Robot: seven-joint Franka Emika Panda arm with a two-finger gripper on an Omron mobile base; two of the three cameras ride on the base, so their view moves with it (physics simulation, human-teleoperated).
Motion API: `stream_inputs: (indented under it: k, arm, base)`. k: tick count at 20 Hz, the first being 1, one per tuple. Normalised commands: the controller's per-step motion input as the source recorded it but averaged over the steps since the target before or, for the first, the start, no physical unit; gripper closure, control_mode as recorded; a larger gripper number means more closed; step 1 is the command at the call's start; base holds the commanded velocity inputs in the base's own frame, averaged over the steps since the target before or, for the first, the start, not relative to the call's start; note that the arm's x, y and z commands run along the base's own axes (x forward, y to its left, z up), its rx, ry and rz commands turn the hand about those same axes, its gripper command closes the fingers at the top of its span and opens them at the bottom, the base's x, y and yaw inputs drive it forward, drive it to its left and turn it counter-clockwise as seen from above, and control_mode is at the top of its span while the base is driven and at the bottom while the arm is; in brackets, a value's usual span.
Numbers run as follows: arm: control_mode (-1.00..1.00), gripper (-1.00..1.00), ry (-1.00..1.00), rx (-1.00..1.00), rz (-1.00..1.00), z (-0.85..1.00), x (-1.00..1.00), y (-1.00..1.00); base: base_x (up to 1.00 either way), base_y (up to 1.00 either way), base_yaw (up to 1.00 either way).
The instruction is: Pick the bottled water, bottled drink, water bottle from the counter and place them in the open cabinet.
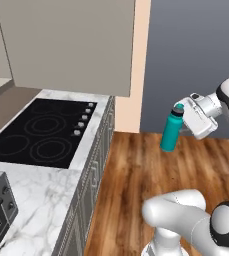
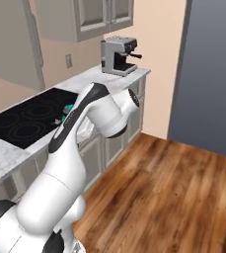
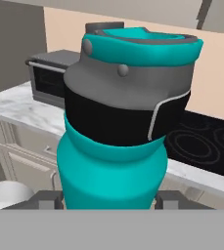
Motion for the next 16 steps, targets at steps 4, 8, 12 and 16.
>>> stream_inputs:
  k: [4, 8, 12, 16]
  arm:
    - [1.00, 1.00, 0.00, 0.00, 0.00, 0.00, 0.00, 0.00]
    - [1.00, 1.00, 0.00, 0.00, 0.00, 0.00, 0.00, 0.00]
    - [1.00, 1.00, 0.00, 0.00, 0.00, 0.00, 0.00, 0.00]
    - [1.00, 1.00, 0.00, 0.00, 0.00, 0.00, 0.00, 0.00]
  base:
    - [-0.19, 0.36, 0.18]
    - [-0.22, 0.43, 0.24]
    - [-0.15, 0.48, 0.24]
    - [-0.16, 0.44, 0.25]
